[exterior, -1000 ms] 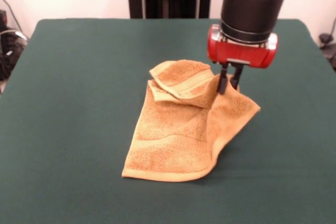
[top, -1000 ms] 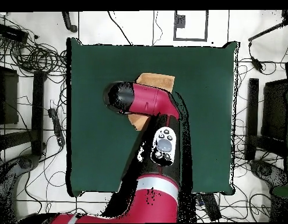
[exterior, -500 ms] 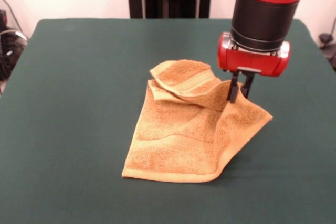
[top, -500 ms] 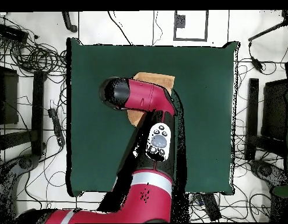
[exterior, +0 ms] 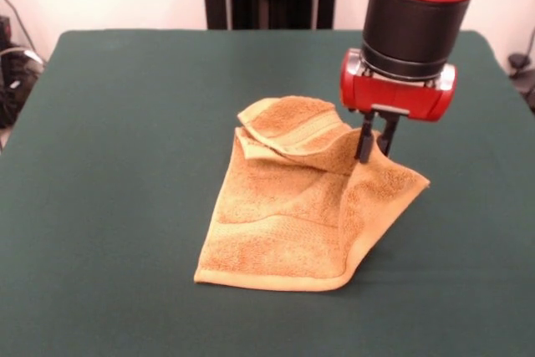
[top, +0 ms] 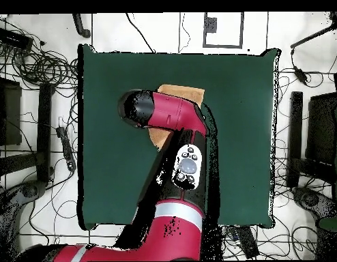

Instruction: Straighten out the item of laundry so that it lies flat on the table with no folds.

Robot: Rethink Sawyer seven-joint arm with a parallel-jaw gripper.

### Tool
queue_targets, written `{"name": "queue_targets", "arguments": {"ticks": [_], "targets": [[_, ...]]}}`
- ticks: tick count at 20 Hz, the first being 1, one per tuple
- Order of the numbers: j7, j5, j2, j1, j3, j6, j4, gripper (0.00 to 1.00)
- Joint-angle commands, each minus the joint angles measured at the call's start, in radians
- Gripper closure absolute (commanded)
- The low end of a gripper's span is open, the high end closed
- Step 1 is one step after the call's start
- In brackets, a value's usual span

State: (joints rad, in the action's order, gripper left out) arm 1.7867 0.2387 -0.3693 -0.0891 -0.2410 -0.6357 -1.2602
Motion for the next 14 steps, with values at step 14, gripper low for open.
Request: {"name": "queue_targets", "arguments": {"ticks": [14], "targets": [[0.288,0.088,0.046,-0.042,0.061,-0.065,0.013,1.00]]}}
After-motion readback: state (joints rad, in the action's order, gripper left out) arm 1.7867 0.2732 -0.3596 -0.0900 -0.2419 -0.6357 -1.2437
